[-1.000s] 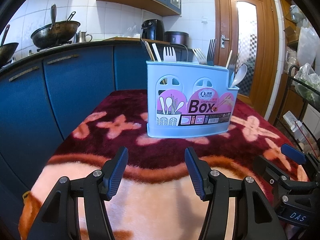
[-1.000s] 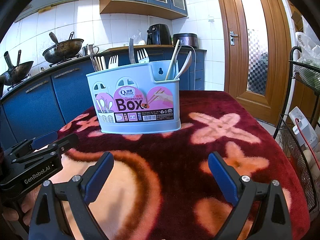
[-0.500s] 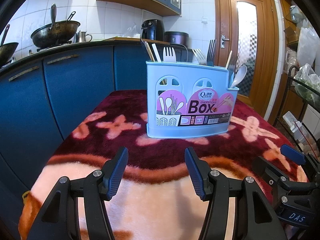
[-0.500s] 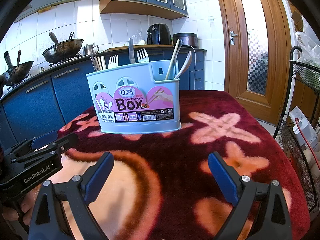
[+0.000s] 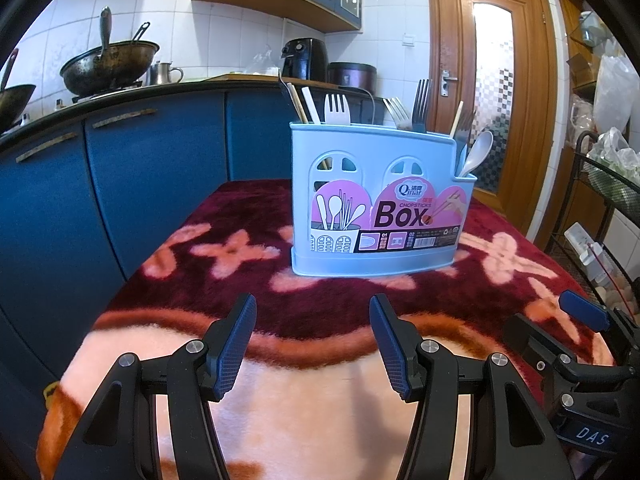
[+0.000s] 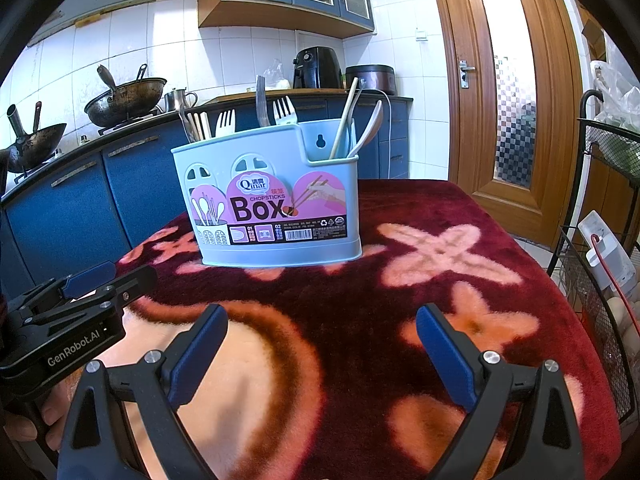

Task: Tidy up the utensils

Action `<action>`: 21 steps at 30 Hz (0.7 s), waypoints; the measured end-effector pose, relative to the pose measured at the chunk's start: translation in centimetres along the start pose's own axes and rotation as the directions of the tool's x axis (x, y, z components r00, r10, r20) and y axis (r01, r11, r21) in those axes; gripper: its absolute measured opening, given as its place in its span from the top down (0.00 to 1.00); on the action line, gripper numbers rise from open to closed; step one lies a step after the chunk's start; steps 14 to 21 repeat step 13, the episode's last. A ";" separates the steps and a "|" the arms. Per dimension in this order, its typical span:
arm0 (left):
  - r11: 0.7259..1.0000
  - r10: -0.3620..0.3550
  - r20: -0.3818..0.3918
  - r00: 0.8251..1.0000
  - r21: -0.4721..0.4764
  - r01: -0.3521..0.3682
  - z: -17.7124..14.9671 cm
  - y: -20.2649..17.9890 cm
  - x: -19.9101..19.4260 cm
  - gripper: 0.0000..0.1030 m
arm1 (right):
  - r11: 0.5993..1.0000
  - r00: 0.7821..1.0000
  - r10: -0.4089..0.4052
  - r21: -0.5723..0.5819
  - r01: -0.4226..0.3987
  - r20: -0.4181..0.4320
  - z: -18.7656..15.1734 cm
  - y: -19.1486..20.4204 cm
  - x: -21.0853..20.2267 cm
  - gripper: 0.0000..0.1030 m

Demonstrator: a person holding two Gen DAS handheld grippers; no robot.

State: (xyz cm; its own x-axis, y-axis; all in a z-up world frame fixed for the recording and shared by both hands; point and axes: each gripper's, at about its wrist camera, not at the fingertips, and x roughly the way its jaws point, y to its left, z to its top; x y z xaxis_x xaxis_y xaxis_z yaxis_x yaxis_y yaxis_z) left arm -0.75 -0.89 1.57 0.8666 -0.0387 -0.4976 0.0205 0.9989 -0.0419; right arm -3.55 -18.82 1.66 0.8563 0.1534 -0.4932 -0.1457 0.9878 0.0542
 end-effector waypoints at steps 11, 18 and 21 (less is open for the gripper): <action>1.000 -0.004 -0.005 1.000 -0.001 0.004 0.1 -0.4 0.1 0.41 | 1.000 1.000 0.000 0.008 0.000 -0.005 -0.4 0.1 0.1 0.06; 1.000 -0.007 -0.008 1.000 -0.002 0.007 0.2 -0.4 0.2 0.41 | 1.000 1.000 0.000 0.010 0.000 -0.006 -0.3 0.1 0.1 0.06; 1.000 -0.007 -0.008 1.000 -0.002 0.007 0.2 -0.4 0.2 0.41 | 1.000 1.000 0.000 0.010 0.000 -0.006 -0.3 0.1 0.1 0.06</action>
